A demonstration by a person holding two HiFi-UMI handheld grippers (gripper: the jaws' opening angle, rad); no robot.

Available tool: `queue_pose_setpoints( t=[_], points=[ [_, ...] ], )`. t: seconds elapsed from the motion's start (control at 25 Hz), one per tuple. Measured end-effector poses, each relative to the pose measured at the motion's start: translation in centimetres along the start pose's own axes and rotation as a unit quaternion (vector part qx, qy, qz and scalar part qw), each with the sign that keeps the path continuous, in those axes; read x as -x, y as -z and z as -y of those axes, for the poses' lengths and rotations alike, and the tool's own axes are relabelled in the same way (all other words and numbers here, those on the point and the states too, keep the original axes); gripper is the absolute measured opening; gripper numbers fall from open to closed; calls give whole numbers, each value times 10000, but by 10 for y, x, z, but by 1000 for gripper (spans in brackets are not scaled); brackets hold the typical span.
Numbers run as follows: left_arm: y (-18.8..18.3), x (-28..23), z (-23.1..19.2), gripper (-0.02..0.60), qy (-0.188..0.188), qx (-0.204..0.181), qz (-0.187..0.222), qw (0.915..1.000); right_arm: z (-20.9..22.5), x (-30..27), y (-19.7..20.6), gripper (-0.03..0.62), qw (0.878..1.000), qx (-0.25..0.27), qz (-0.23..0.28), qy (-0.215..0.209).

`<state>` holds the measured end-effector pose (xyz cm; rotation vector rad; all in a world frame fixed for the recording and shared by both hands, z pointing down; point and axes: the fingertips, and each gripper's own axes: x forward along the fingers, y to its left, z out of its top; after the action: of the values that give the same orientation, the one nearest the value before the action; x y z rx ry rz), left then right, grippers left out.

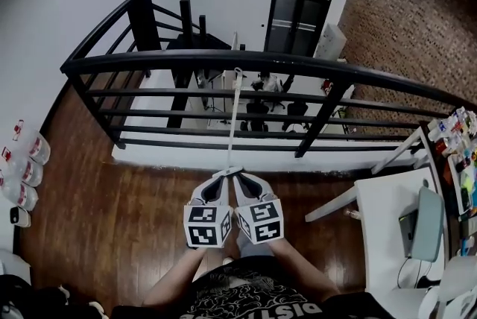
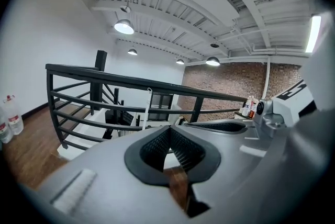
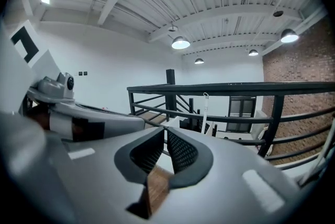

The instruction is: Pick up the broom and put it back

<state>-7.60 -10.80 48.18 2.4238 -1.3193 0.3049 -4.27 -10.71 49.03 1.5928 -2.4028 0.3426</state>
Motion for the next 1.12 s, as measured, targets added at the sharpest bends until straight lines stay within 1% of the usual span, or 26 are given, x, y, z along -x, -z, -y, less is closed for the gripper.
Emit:
queue_pose_setpoints(
  t=[0.2,0.32,0.44,0.56,0.72,0.88,1.12],
  points=[
    [-20,-47,-11,5,37,-99,-44,9999,33,-42,-19,0,9997,-68,242,3],
    [-40,-76,-30,5,-12,-159,-46,9999,55,-80,-32,0,9995,-143,278,-8],
    [-61,-104,-50,5,-120,-54,-8,9999,71,-118,-47,0,9994,-98,308,-84],
    [-74,-136,-61,5,-195,1,31,9998,92,-151,-58,5,9992,-86,364,-137],
    [-84,-183,-73,5,-269,100,-76,9996,129,-193,-65,14,9994,-88,274,-179],
    [-96,-224,-81,5,-330,115,-155,9993,170,-230,-69,32,9996,-162,174,-137],
    [-105,-272,-98,5,-457,160,-263,9985,209,-278,-67,54,9996,-225,33,-161]
  ],
)
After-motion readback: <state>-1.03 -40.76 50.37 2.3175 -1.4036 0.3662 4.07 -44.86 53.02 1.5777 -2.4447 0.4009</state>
